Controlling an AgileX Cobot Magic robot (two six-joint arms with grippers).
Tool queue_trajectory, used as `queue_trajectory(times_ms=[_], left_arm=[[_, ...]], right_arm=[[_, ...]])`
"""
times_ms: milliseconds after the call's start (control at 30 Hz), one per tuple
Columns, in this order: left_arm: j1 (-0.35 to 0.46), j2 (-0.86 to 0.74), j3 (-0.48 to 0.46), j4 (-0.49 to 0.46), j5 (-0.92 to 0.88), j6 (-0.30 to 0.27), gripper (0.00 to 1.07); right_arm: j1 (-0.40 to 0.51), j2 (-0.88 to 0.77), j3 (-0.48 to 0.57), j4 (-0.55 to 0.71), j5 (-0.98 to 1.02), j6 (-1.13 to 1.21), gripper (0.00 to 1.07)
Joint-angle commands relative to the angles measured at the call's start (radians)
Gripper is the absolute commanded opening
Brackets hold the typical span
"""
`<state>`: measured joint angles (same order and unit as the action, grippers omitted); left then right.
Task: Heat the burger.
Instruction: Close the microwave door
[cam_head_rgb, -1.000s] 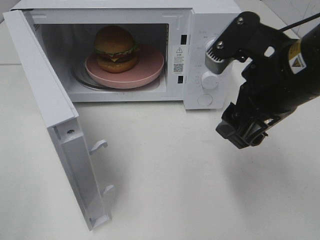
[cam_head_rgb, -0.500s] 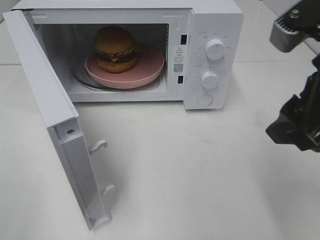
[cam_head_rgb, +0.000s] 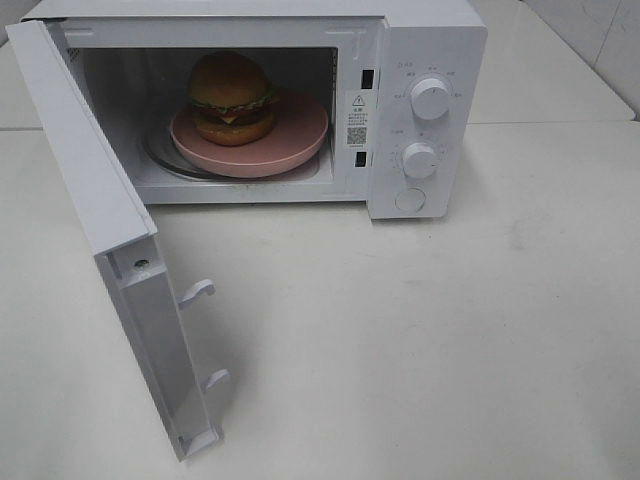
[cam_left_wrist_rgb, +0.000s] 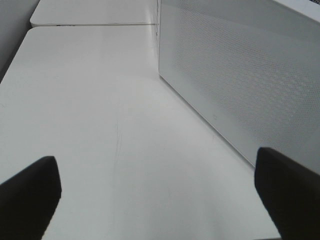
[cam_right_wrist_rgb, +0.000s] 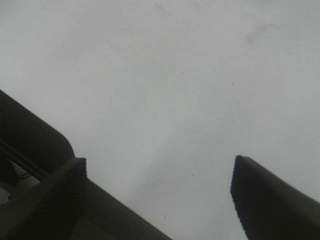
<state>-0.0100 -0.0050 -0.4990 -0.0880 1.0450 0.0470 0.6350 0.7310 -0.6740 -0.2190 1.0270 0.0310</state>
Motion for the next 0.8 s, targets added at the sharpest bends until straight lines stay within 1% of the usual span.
queue_trajectory(times_ms=[33, 67, 100, 167, 233, 267, 300, 367, 400, 467, 500, 567, 600, 633, 700, 733, 767, 800], left_arm=[[-0.003, -0.022, 0.002, 0.000, -0.008, -0.002, 1.01], [-0.003, -0.022, 0.002, 0.000, -0.008, -0.002, 1.01], [-0.003, -0.022, 0.002, 0.000, -0.008, -0.002, 1.01], [-0.003, -0.022, 0.002, 0.000, -0.008, -0.002, 1.01], [-0.003, -0.022, 0.002, 0.000, -0.008, -0.002, 1.01], [-0.003, -0.022, 0.002, 0.000, -0.008, -0.002, 1.01], [-0.003, -0.022, 0.002, 0.000, -0.008, -0.002, 1.01], [-0.003, -0.022, 0.002, 0.000, -0.008, -0.002, 1.01], [-0.003, -0.022, 0.002, 0.000, -0.008, -0.002, 1.01], [-0.003, -0.022, 0.002, 0.000, -0.008, -0.002, 1.01], [-0.003, -0.022, 0.002, 0.000, -0.008, -0.002, 1.01], [-0.003, -0.022, 0.002, 0.000, -0.008, -0.002, 1.01], [-0.003, -0.022, 0.002, 0.000, -0.008, -0.002, 1.01], [-0.003, -0.022, 0.002, 0.000, -0.008, -0.002, 1.01], [-0.003, -0.022, 0.002, 0.000, -0.008, -0.002, 1.01], [-0.003, -0.022, 0.002, 0.000, -0.008, -0.002, 1.01], [-0.003, -0.022, 0.002, 0.000, -0.008, -0.002, 1.01], [-0.003, -0.022, 0.002, 0.000, -0.008, -0.002, 1.01]], right_arm=[[-0.049, -0.065, 0.057, 0.000, 0.004, 0.022, 0.76], [-0.099, -0.100, 0.085, 0.005, -0.003, 0.024, 0.76], [-0.099, -0.100, 0.085, 0.005, -0.003, 0.024, 0.76], [-0.161, -0.167, 0.114, 0.029, -0.026, 0.023, 0.76], [-0.179, -0.187, 0.120, 0.042, -0.031, 0.023, 0.76], [-0.217, -0.225, 0.132, 0.056, -0.038, 0.023, 0.76], [-0.217, -0.225, 0.132, 0.056, -0.038, 0.023, 0.76], [-0.270, -0.279, 0.146, 0.075, -0.047, 0.016, 0.76], [-0.270, -0.279, 0.146, 0.075, -0.047, 0.016, 0.76], [-0.325, -0.338, 0.145, 0.076, -0.055, 0.016, 0.76], [-0.325, -0.338, 0.145, 0.076, -0.055, 0.016, 0.76], [-0.377, -0.394, 0.145, 0.076, -0.063, 0.016, 0.76], [-0.377, -0.394, 0.145, 0.076, -0.063, 0.016, 0.76], [-0.406, -0.429, 0.145, 0.076, -0.069, 0.016, 0.76], [-0.418, -0.448, 0.145, 0.076, -0.070, 0.016, 0.76], [-0.446, -0.483, 0.145, 0.076, -0.074, 0.016, 0.76], [-0.446, -0.483, 0.145, 0.076, -0.074, 0.016, 0.76], [-0.469, -0.516, 0.145, 0.080, -0.075, 0.016, 0.76]])
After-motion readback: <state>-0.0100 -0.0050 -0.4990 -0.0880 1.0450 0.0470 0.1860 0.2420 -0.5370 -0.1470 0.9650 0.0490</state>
